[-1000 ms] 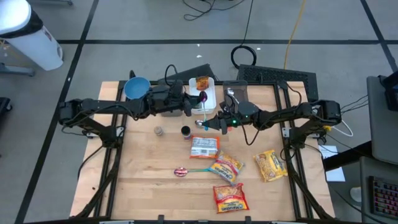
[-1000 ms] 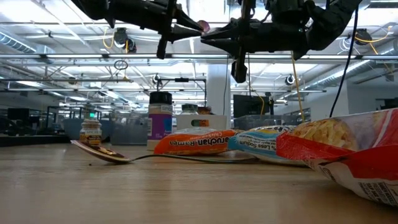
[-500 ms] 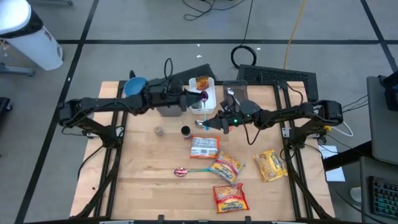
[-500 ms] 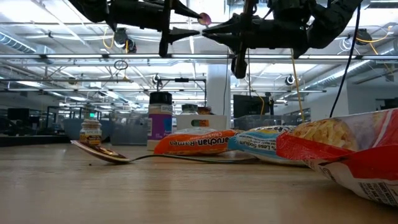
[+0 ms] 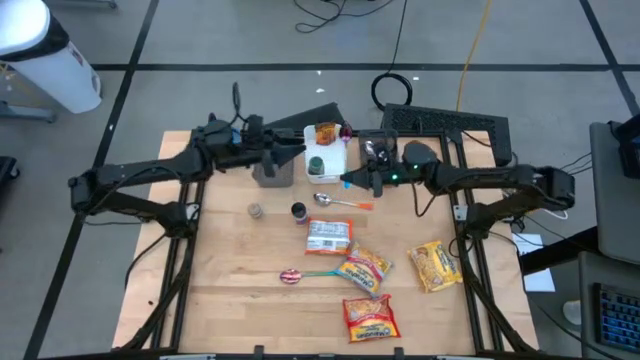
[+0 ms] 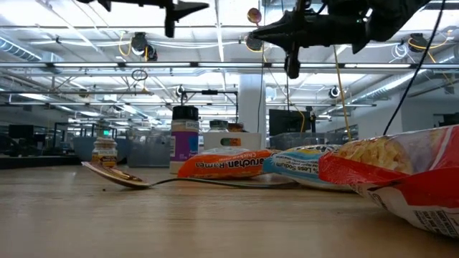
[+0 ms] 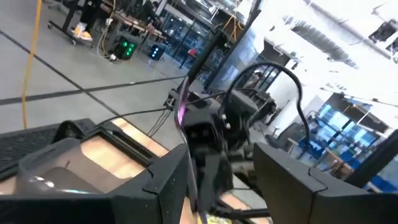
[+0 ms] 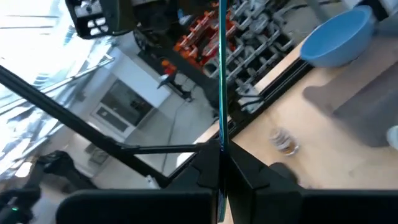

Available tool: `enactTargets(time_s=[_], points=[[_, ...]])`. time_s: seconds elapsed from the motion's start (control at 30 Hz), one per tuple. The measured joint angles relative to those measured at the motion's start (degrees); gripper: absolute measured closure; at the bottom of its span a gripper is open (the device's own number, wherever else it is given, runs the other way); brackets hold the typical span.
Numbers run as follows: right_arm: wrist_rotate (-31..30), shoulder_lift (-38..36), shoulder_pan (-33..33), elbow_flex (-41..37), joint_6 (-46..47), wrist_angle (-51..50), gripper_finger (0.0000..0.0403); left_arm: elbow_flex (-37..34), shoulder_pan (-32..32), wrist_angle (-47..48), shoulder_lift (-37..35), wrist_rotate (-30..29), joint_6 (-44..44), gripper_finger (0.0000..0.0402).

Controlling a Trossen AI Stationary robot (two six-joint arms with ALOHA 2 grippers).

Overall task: Pick & Place Food Item
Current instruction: Put the rainbow spoon into the right black bin

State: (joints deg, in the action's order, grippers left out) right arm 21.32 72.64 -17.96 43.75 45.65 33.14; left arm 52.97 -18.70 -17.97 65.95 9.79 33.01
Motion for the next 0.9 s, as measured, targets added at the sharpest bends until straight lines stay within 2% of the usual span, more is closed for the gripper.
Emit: enactTargets(time_s=[0.43,0.67,0.9], points=[[-0.08,-15.74,-6.57,0.00,-10.79,-24.97,0.0403,0.00,0.02,24.33,-14.95,-8.36,-5.94,0.0211],[-0.40,-19.83,-7.21,0.00,-14.53,-38.69,0.0403,0.00,0.02,29.20,-17.94,-8.47,-5.88,0.0210],[-1.32,-20.37,-7.12,-0.02,-15.81,-43.11,0.0403,0.06,0.02,28.20,-17.12,-8.47,-6.11,0.0210]])
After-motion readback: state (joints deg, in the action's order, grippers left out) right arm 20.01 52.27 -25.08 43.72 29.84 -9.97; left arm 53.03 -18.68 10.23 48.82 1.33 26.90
